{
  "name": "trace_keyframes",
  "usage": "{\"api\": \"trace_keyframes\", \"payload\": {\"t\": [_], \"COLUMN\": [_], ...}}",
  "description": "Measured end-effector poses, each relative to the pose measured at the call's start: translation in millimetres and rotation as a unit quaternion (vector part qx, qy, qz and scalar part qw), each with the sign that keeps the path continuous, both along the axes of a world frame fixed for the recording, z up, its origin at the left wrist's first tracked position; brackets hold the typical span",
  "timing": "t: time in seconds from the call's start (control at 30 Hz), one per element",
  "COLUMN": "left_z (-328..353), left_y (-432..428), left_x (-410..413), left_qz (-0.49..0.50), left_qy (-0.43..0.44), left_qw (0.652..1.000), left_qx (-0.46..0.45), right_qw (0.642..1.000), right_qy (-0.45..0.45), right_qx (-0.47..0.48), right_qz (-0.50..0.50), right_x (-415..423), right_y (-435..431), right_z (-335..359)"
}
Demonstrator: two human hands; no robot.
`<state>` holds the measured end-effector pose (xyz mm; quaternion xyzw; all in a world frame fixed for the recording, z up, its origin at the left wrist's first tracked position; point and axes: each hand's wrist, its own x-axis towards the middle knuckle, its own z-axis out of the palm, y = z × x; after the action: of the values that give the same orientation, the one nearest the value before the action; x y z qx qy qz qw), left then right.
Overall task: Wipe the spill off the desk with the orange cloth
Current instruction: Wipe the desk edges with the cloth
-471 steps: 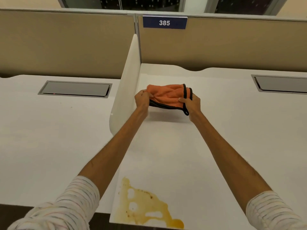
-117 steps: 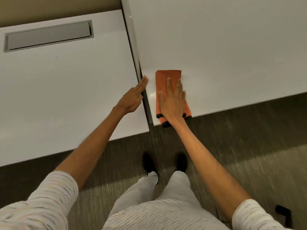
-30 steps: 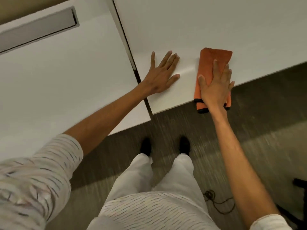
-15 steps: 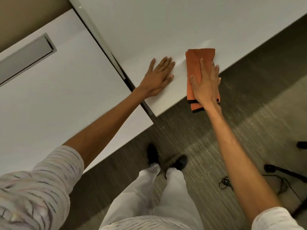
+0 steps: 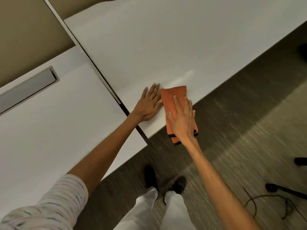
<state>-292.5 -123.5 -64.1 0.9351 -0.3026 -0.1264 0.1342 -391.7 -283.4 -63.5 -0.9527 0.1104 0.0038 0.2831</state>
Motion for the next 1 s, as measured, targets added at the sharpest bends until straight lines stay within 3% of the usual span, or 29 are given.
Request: {"api": "trace_keyframes", "payload": {"t": [0.23, 0.53, 0.77, 0.9, 1.0], "left_z": [-3, -4, -4, 1, 5], "left_y": [-2, -4, -4, -6, -2], "left_x": [-1, -1, 2, 4, 9], "left_qz": [0.006, 0.001, -0.007, -0.028, -0.057], "left_qy": [-0.004, 0.003, 0.003, 0.004, 0.005], "left_qw": [1.0, 1.0, 0.999, 0.999, 0.997], "left_qx": [0.018, 0.011, 0.032, 0.047, 0.055], "right_qw": [0.999, 0.999, 0.998, 0.99, 0.958], "right_qy": [0.027, 0.001, -0.01, -0.047, -0.092], "right_qx": [-0.023, 0.043, 0.052, 0.115, 0.246], "right_qz": [-0.018, -0.012, -0.045, -0.065, -0.118], "right_x": [54, -13, 26, 31, 16], "right_y": [-42, -20, -60, -77, -51], "right_z": [10, 7, 0, -12, -19]}}
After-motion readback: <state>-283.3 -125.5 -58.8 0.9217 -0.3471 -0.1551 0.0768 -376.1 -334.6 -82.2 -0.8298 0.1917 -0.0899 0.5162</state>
